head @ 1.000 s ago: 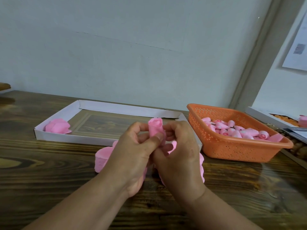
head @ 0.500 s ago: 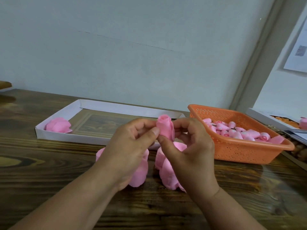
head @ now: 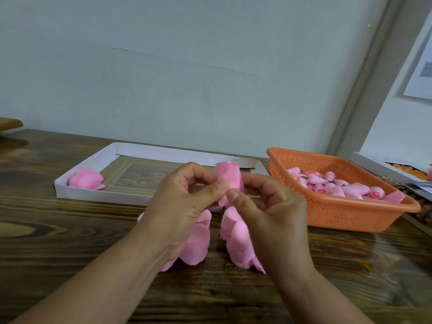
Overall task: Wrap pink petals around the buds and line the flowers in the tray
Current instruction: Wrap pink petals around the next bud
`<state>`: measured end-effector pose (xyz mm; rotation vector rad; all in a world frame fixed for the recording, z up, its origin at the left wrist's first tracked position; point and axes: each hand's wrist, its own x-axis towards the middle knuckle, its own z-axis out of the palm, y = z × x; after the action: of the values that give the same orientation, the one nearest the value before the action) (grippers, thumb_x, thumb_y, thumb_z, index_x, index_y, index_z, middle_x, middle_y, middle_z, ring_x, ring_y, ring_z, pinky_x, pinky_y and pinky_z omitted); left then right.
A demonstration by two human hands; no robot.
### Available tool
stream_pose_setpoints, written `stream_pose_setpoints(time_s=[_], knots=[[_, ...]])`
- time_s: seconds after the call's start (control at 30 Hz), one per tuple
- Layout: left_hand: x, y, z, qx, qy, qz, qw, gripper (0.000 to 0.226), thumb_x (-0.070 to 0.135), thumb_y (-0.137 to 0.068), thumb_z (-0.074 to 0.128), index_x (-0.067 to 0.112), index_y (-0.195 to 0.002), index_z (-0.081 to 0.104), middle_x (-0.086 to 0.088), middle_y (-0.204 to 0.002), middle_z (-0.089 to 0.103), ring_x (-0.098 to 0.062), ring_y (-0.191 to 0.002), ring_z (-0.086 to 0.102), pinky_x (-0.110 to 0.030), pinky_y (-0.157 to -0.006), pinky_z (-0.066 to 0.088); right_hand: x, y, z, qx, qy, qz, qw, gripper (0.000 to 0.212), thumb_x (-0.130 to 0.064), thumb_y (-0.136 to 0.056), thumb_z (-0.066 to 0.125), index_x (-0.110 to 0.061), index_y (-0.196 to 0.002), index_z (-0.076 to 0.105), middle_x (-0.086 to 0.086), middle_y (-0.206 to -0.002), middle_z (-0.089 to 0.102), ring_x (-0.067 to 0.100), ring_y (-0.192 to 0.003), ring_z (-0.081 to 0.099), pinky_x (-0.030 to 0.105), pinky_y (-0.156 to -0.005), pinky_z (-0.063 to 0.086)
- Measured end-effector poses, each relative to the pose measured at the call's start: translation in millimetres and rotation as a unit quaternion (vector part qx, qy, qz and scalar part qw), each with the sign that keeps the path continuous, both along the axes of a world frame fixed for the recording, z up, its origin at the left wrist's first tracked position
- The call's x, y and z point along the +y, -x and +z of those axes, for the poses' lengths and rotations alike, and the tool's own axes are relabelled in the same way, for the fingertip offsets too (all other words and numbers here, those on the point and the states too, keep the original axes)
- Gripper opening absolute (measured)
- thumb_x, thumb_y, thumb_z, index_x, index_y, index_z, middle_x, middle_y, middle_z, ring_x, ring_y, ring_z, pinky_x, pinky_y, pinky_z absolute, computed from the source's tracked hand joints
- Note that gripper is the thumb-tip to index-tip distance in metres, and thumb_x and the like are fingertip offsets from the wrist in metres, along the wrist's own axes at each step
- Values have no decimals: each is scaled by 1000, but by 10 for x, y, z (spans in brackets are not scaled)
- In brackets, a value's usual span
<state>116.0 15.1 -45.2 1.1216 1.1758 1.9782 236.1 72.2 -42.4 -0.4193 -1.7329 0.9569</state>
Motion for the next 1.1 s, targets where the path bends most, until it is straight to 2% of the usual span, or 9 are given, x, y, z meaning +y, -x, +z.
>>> stream_pose_setpoints(time_s=[0.13, 0.27, 0.43, 0.5, 0.57, 0.63, 0.77, 0.93, 1.1], knots=[[-9, -75, -40, 60, 6, 82, 995, 23, 46, -52, 71, 28, -66, 67, 7, -59, 63, -4, -57, 60, -14, -54, 48, -77, 81, -77, -37, -97, -71, 992, 22, -14, -78, 76, -28, -91, 64, -9, -83, 65, 10, -76, 63, 21, -67, 52], [-17, -113, -39, 53, 11, 81, 995, 30, 49, -50, 72, 24, -67, 67, 3, -64, 66, -11, -65, 65, -18, -61, 53, -72, 106, -75, -27, -121, -102, 987, 19, -16, -81, 73, -30, -87, 62, -11, -81, 64, 9, -78, 62, 28, -70, 52], [2, -78, -42, -50, 52, -65, 995, 56, 38, -61, 81, 13, -107, 63, -12, -96, 71, -25, -84, 70, -36, -74, 53, -61, 37, 5, -7, -1, 51, 999, 24, -8, -80, 72, -30, -89, 68, -5, -90, 71, 13, -83, 69, 31, -73, 58], [-4, -61, -30, -31, 58, -155, 986, 50, 40, -69, 78, 18, -112, 64, -15, -104, 69, -28, -91, 67, -41, -80, 51, -60, 20, 12, -14, 22, 105, 994, 26, -1, -80, 70, -24, -91, 69, 1, -91, 72, 19, -77, 70, 39, -69, 59], [-13, -15, -18, -32, 58, -202, 977, 68, 45, -59, 85, 29, -120, 59, -8, -113, 70, -26, -105, 66, -40, -93, 50, -67, 14, 7, -25, 23, 148, 988, 25, 3, -80, 68, -17, -94, 68, 8, -91, 71, 26, -77, 70, 42, -68, 58], [-13, 39, -28, -38, 47, -238, 969, 91, 48, -47, 89, 32, -128, 51, -3, -121, 68, -23, -115, 63, -39, -101, 47, -76, 12, 7, -18, 16, 184, 983, 24, 2, -80, 68, -14, -97, 68, 9, -94, 70, 21, -81, 70, 35, -70, 59], [-33, 77, -38, -41, 33, -297, 954, 98, 38, -50, 91, 27, -136, 45, -8, -124, 66, -24, -118, 60, -33, -95, 50, -51, 0, 27, -20, -13, 231, 973, 23, -1, -79, 66, -5, -101, 68, 8, -101, 65, 9, -90, 67, 23, -77, 54], [-31, 35, -31, 3, 8, -331, 944, 52, 30, -76, 73, 16, -124, 60, -6, -115, 70, -19, -110, 65, -29, -92, 52, 5, -23, 65, 6, 77, 276, 958, 26, 3, -69, 73, -5, -89, 59, -2, -83, 70, 8, -74, 65, 19, -63, 52], [7, -13, -62, -19, 44, -173, 984, 47, 35, -74, 72, 13, -115, 67, -8, -102, 72, -20, -97, 68, -40, -86, 49, -13, 24, -32, -29, -16, 129, 991, 26, 11, -73, 71, -11, -85, 65, 2, -88, 69, 25, -76, 65, 30, -68, 56]])
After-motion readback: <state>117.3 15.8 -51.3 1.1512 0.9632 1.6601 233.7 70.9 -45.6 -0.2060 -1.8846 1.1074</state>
